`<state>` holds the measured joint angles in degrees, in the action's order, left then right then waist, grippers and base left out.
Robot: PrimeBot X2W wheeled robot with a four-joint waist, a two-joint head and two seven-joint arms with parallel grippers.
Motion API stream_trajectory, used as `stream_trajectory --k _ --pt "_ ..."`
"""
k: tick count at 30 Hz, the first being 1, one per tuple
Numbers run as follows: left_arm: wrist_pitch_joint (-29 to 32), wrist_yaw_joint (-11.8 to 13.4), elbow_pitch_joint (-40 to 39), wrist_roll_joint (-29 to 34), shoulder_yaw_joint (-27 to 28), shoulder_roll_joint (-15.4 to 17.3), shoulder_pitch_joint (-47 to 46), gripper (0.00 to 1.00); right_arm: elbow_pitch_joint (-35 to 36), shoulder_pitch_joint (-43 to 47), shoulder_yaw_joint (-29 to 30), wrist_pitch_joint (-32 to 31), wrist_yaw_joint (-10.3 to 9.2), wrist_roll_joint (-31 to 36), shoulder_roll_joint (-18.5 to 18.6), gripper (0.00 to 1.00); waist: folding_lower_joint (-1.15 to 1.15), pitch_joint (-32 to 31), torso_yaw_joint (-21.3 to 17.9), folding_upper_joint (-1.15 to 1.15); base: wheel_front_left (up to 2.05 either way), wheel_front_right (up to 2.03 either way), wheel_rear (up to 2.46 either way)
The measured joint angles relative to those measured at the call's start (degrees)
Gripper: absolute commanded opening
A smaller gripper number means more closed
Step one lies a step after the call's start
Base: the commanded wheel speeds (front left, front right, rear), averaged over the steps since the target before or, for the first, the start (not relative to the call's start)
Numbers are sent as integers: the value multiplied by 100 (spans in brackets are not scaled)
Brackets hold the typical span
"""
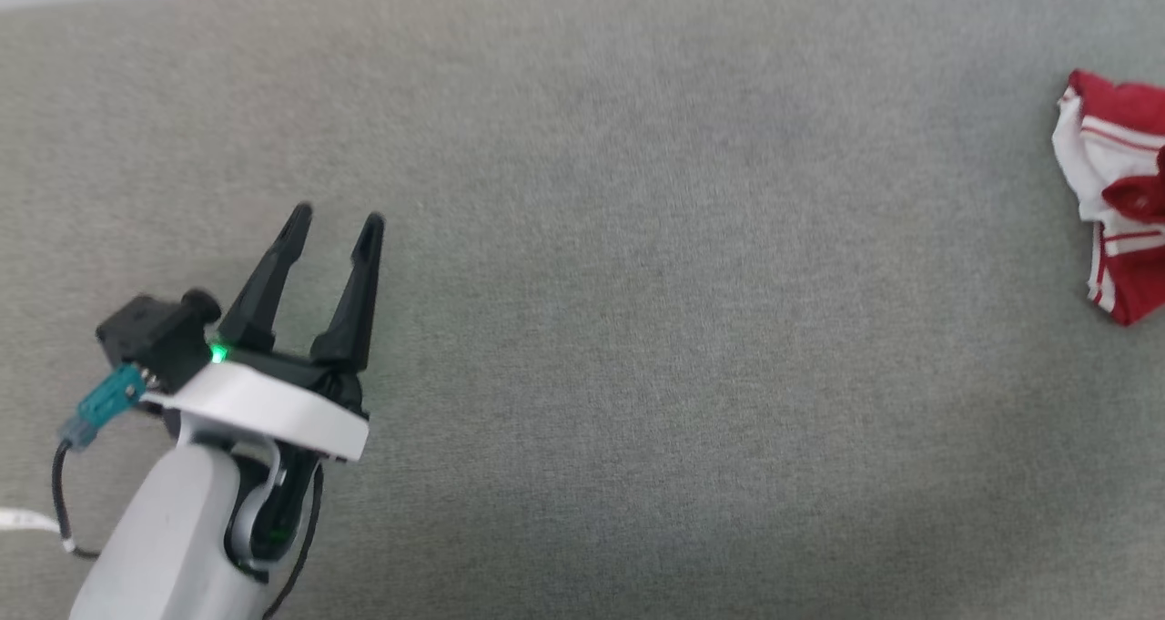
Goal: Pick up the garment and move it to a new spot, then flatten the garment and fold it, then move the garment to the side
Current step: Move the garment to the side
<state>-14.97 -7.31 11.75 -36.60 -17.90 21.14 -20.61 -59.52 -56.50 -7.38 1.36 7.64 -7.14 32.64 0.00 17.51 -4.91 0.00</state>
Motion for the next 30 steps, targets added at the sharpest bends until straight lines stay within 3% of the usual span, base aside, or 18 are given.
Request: stream_trajectory --k 10,22,30 --pt "0 0 89 129 534 -132 691 100 303 621 -196 631 0 -232 -555 100 0 -677 151 0 0 0 0" --pt "0 0 68 259 1045 -238 1538 100 890 1829 -561 1155 0 -800 -738 100 0 -1511 319 0 0 0 0" --pt "0 0 -54 367 1457 -308 2053 100 1562 2684 -487 1330 0 -962 -842 100 0 -1825 374 0 0 0 0"
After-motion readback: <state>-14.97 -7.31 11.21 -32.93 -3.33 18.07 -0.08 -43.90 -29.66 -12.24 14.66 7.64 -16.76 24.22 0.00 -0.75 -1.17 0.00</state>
